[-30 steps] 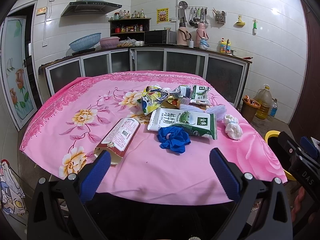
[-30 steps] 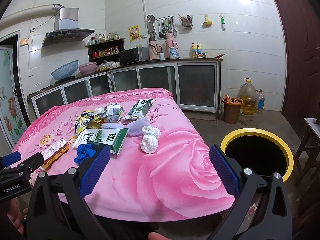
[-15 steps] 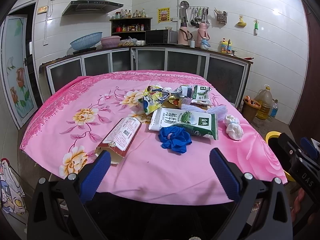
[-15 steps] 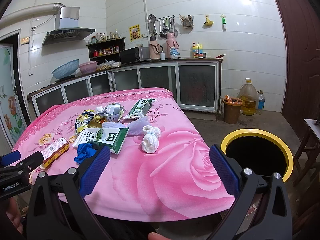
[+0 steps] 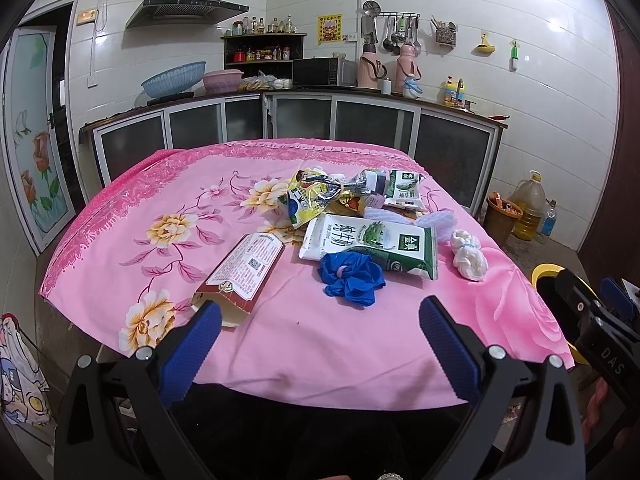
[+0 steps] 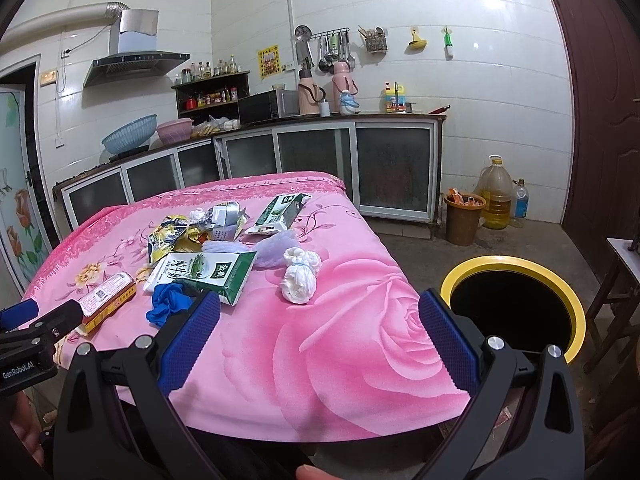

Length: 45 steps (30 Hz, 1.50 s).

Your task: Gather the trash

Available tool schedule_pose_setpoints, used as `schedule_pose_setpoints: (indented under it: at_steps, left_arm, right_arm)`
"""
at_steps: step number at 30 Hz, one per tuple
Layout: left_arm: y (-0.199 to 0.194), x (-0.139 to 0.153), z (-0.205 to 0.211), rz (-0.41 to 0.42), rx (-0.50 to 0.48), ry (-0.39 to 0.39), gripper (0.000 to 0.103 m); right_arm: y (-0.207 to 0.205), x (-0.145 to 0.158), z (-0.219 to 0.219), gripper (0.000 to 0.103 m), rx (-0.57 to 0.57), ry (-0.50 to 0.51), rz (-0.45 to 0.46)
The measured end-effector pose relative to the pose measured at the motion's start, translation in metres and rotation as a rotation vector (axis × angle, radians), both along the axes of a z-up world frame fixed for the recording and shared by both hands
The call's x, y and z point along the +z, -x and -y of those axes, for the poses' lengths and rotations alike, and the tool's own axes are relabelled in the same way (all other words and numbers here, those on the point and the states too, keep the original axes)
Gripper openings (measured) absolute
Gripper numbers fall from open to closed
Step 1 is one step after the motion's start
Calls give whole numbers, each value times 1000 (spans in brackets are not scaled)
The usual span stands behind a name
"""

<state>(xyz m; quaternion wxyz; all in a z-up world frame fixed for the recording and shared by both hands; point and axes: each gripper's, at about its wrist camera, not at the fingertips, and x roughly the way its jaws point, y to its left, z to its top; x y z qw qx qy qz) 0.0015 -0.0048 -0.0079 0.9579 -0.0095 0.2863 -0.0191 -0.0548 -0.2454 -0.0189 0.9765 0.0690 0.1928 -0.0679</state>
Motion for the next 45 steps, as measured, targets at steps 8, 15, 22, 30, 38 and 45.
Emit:
schedule_pose_setpoints:
  at_steps: [8,15,22,30,38,45]
  left_arm:
    - [0,-1,-9,-16,-1,56,96]
    - [0,-10,-21,-38,-87,211,96]
    - [-17,-26,-31,-74,-147,341,95]
    - [-60,-6,-47,-39,-187,38,96]
    - [-108,-11,-64,-141,-217,-64,96]
    - [-145,-33,-66,-233,-200,-78,96]
  right_arm:
    - [-1,7,3,95,-1,9,8]
    - [-10,18,33,95,130,-27,59]
    - [-55,-1,44,95,228,30,-123]
    - [-97,-11,31,95,309,-8,-215]
    - [-142,-15,28,95,366,-107,-245]
    - [-183,-28,22,95,326,-92,-326]
